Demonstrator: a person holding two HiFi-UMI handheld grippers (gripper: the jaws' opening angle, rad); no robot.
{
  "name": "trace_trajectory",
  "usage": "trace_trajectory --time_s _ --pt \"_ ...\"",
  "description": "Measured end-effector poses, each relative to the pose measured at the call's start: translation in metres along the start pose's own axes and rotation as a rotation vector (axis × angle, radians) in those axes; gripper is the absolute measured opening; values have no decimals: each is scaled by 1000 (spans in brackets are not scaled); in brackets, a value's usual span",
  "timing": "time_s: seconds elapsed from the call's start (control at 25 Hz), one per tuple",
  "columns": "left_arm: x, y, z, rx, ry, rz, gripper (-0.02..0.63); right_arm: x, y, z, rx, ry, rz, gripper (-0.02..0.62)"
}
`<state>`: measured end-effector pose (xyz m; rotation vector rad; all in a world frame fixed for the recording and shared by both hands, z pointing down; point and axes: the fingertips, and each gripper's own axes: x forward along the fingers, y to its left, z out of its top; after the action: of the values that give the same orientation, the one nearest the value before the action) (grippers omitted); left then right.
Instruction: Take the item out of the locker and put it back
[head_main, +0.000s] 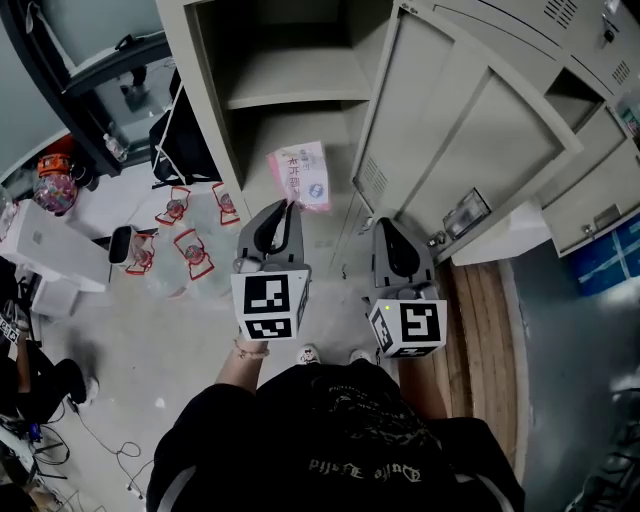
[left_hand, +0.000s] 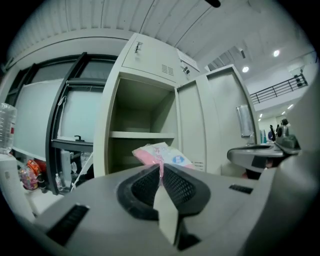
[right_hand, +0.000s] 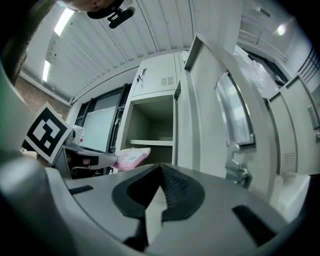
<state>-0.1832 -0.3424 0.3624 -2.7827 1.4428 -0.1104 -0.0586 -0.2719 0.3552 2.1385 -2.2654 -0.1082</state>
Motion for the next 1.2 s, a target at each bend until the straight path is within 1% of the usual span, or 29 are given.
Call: trace_trajectory --time_s 0.16,0.32,0.48,0.56,0.72,1.0,1.2 --pt "-9 -13 -4 22 -6 -12 25 -11 -3 -4 -7 0 -15 5" --pt "-13 -20 -13 13 27 -15 25 -19 -2 -6 -31 10 -6 5" --pt "-21 -31 -16 6 32 -5 25 -30 -4 -7 -36 12 16 5" --pt "-27 -38 -18 2 45 13 25 -38 -6 -7 -33 10 36 5" --pt "-41 -56 -20 -12 56 59 25 -54 -9 -4 -53 5 106 5" --pt "-73 -99 -21 -34 82 128 25 -96 -23 -11 -2 25 194 5" --pt "-97 -132 -23 -29 96 160 25 -127 -37 -10 1 24 224 5"
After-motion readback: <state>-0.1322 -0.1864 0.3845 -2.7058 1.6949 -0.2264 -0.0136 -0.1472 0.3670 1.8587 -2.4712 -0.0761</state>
